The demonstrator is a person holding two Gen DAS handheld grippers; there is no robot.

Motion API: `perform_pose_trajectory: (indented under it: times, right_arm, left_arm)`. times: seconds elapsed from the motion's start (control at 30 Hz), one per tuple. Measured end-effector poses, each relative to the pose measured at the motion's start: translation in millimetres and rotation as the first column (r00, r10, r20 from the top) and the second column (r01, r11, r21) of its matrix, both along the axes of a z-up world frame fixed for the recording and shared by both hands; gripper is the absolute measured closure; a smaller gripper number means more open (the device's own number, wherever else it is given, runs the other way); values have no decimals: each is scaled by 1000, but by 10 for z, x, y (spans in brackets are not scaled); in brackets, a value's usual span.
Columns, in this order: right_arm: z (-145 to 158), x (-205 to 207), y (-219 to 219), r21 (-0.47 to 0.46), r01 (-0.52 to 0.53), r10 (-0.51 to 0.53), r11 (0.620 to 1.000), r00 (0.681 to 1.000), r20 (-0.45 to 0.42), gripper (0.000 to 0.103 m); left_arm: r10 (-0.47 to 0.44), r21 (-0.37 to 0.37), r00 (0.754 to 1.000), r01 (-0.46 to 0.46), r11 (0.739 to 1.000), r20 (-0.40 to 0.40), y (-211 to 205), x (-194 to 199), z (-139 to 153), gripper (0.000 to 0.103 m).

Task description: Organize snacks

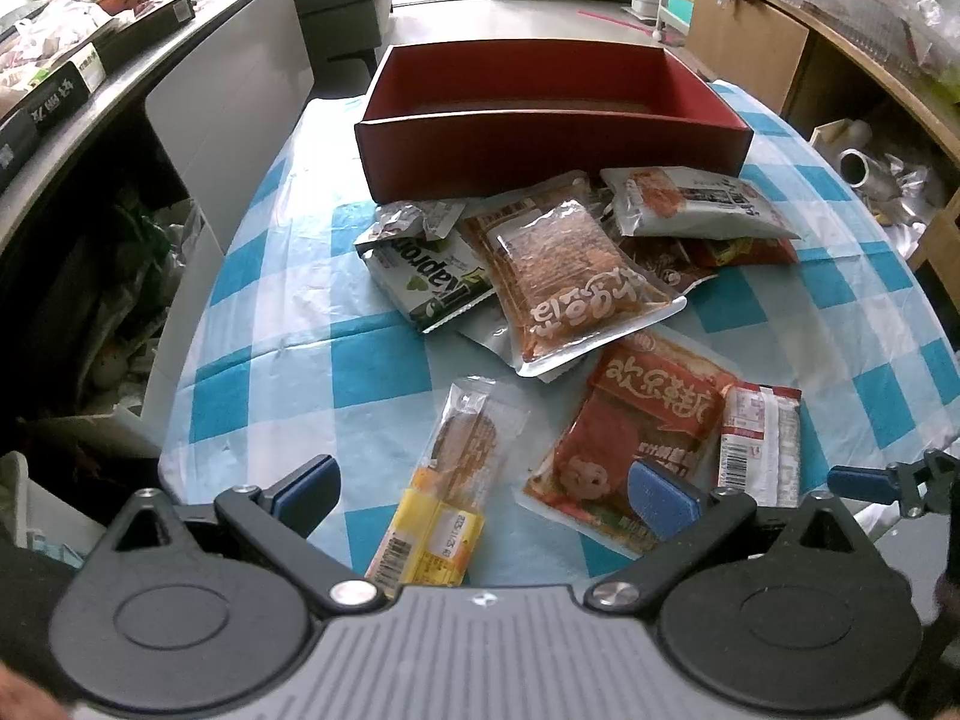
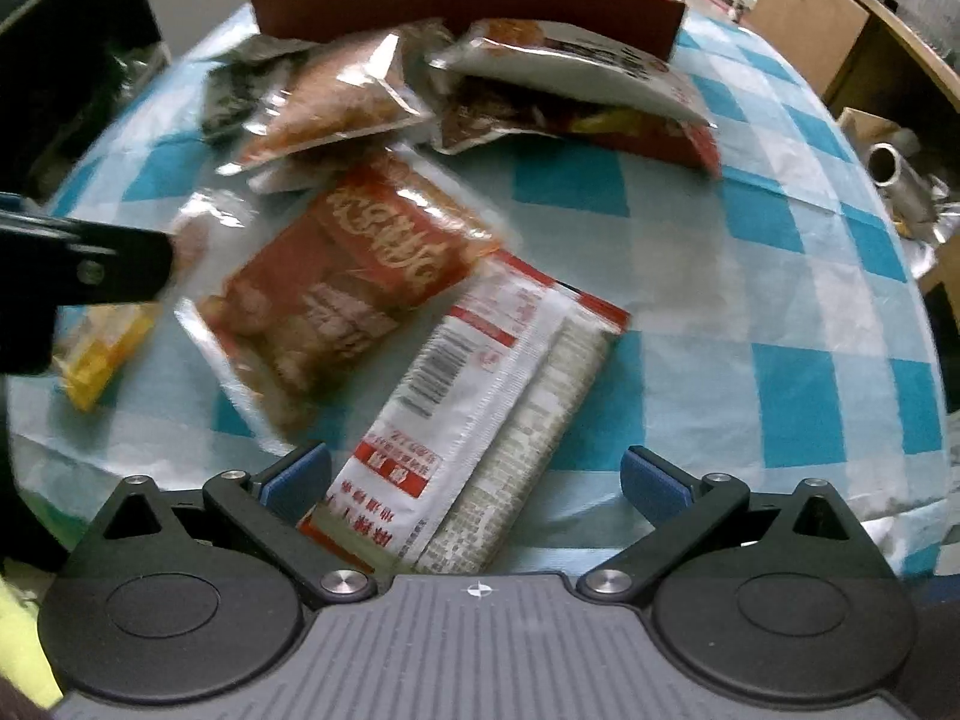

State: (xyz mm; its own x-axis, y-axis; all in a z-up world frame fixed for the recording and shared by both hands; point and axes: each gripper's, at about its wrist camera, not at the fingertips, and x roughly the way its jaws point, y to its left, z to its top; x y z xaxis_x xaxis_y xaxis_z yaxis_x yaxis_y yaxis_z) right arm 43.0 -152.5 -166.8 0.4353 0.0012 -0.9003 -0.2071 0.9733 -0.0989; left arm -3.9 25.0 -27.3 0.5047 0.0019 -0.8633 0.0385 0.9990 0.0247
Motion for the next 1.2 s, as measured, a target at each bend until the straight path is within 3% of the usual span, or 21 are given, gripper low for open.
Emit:
perform_pose_trajectory:
  times: [0.2, 0.43, 0.6, 0.73, 0.8, 1.03, 1.2]
  right_arm:
    - [24, 145, -275, 21, 75, -74, 997, 997, -25, 0]
    - [112, 330, -486, -11, 56, -56, 998, 998, -26, 0]
    - [185, 444, -553, -123, 77, -73, 989, 997, 32, 0]
    - [202, 386, -606, 14, 72, -71, 997, 997, -42, 0]
    - [134, 366, -565, -21, 61, -62, 998, 997, -48, 0]
    - [68, 375, -628, 38, 125, -123, 991, 991, -57, 0]
    - [35, 372, -717, 66, 182, -182, 981, 983, -18, 0]
  left_arm:
    - [-14, 3, 1000, 14, 1000, -11, -27, 11, -30, 4]
    - [-21, 11, 999, 21, 1000, -33, -61, 34, -84, 4]
    - [-55, 13, 997, 56, 998, -45, -146, 54, -110, 4]
    - [-128, -31, 989, 126, 992, -76, -259, 125, -140, 4]
    - [-171, -22, 981, 170, 985, -86, -343, 166, -166, 4]
    - [-288, 20, 945, 295, 955, -154, -565, 257, -353, 5]
    - [-309, -44, 932, 306, 951, -189, -522, 387, -416, 5]
